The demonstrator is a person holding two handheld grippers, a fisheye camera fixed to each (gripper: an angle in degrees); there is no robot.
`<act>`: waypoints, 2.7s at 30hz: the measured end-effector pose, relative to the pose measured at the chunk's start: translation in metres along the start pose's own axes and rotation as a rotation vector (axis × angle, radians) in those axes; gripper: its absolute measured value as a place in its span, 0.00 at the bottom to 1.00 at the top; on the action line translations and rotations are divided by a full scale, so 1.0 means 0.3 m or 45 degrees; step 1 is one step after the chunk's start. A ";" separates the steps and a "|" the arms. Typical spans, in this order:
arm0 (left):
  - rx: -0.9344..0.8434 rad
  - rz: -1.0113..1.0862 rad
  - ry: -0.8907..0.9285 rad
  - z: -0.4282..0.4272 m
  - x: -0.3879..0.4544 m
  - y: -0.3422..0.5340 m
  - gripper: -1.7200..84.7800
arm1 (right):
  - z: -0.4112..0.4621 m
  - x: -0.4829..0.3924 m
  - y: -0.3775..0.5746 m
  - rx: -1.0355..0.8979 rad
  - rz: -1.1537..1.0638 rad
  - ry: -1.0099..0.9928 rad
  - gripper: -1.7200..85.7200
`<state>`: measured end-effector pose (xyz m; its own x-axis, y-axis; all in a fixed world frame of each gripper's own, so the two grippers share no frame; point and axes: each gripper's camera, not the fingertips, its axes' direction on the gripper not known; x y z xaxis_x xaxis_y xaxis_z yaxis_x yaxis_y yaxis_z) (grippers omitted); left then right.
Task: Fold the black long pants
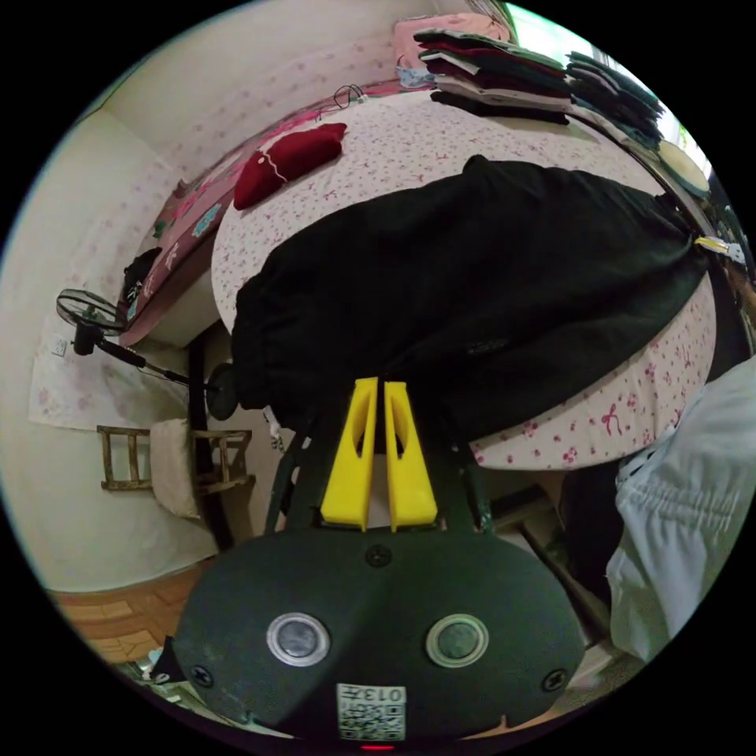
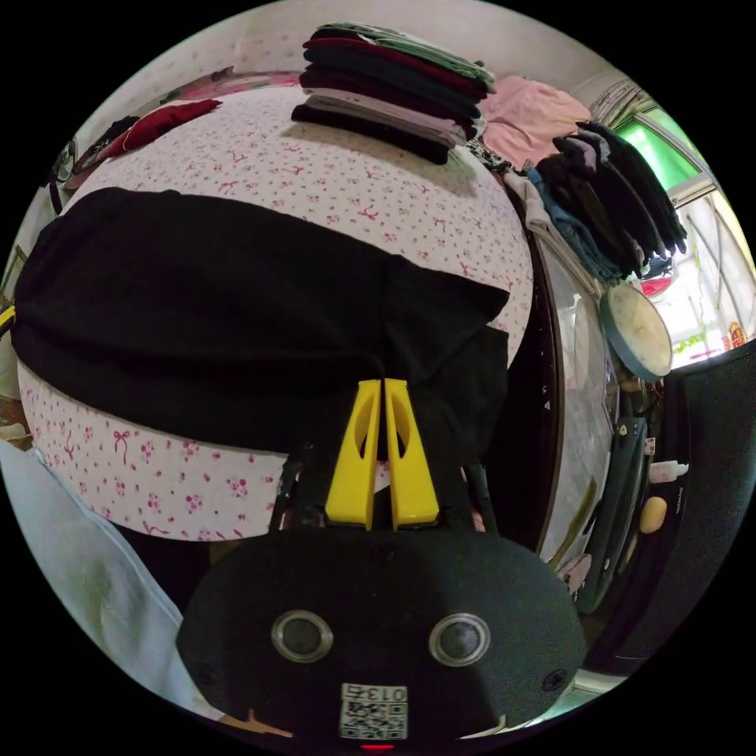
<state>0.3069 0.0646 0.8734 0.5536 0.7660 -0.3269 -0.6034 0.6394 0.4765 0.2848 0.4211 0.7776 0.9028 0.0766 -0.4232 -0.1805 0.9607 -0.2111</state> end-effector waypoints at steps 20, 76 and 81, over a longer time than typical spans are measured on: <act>-0.008 0.106 -0.055 -0.030 0.195 0.232 0.03 | 0.095 0.005 0.407 0.028 0.025 -0.042 0.03; -0.068 0.714 0.364 0.000 0.524 -0.216 0.02 | 0.548 0.658 0.778 0.283 1.152 -0.779 0.05; -0.027 0.679 0.376 -0.026 0.452 -0.204 0.02 | 0.482 0.647 0.706 0.438 1.133 -0.750 0.04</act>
<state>0.4144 0.1298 0.7937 -0.0087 0.9651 -0.2618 -0.7667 0.1617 0.6213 0.4784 0.6780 0.7782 0.5662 0.7995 0.2004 -0.8184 0.5165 0.2518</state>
